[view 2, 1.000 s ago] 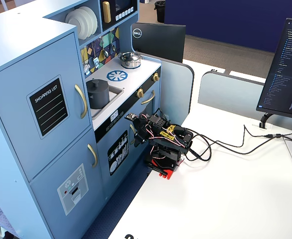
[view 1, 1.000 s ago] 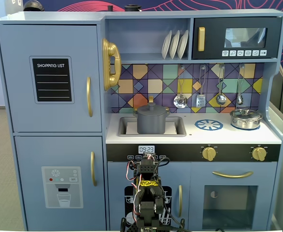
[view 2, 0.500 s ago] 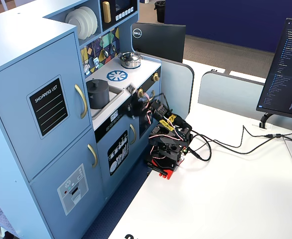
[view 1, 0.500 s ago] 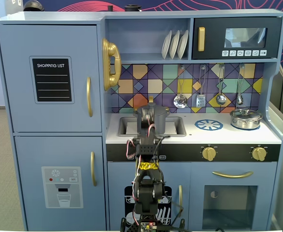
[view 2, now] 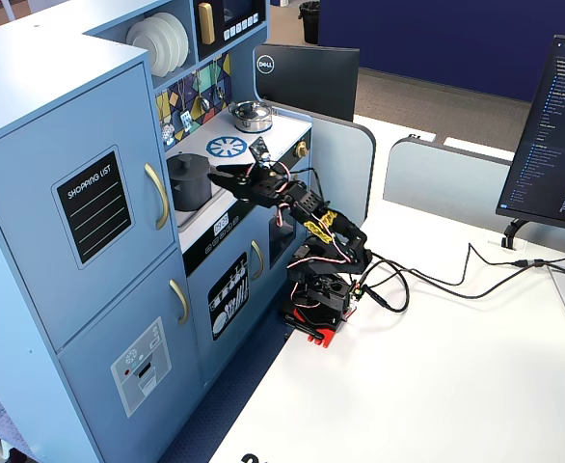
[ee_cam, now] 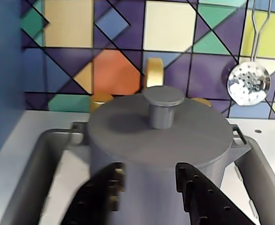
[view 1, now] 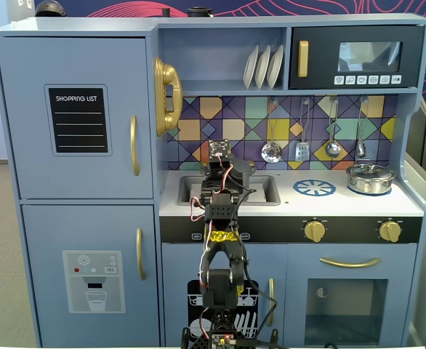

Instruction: Take off the lid from the gray recipient and place it on the counter

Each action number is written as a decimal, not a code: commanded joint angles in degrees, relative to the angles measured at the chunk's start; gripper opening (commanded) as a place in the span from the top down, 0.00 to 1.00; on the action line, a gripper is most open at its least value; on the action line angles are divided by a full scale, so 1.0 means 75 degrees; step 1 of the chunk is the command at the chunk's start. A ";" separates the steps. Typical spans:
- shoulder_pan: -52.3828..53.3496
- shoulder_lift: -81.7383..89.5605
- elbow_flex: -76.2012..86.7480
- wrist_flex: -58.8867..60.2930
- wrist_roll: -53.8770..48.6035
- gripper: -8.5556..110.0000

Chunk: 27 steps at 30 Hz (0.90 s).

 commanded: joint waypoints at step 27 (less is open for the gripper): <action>0.0375 -0.3223 -0.1512 -0.2625 0.0375 0.77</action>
